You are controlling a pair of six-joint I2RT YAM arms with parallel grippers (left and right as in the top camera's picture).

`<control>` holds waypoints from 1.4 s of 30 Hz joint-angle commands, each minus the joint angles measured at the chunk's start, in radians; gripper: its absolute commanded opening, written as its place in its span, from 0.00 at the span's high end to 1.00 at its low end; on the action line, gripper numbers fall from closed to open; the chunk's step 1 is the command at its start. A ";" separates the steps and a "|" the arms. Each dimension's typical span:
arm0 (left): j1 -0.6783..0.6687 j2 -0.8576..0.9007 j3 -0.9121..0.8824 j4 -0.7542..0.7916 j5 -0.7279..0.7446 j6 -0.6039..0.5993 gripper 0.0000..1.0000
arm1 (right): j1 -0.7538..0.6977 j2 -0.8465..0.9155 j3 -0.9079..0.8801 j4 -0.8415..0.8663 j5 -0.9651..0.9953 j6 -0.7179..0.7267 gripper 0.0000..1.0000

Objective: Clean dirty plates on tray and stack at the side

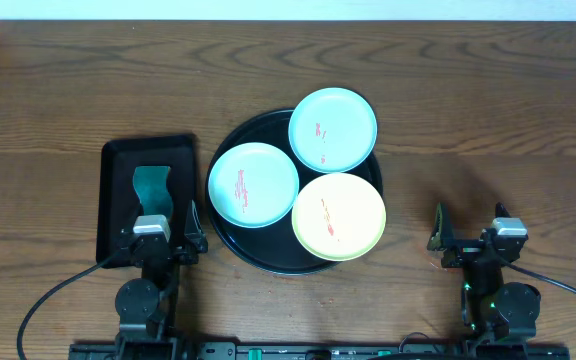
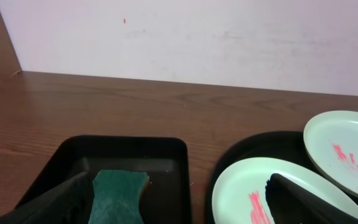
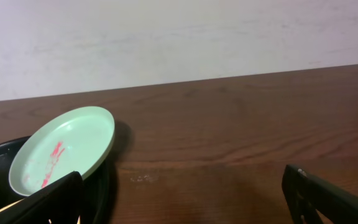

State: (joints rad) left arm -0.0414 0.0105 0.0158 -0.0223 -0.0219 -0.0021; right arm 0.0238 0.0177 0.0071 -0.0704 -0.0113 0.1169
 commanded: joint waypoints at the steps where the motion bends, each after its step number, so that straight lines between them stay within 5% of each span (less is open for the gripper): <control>1: -0.005 -0.005 -0.012 -0.048 -0.013 0.009 0.11 | 0.017 0.002 -0.002 -0.004 -0.004 -0.010 0.01; 32: -0.005 -0.005 -0.006 -0.039 -0.013 0.006 0.11 | 0.016 0.002 -0.002 0.071 0.014 -0.010 0.01; 42: -0.005 0.050 0.130 -0.090 -0.013 0.006 0.11 | 0.016 0.002 0.024 0.080 0.015 -0.021 0.01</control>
State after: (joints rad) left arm -0.0414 0.0261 0.0620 -0.0921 -0.0265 -0.0025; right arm 0.0238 0.0189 0.0071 0.0090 -0.0055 0.1162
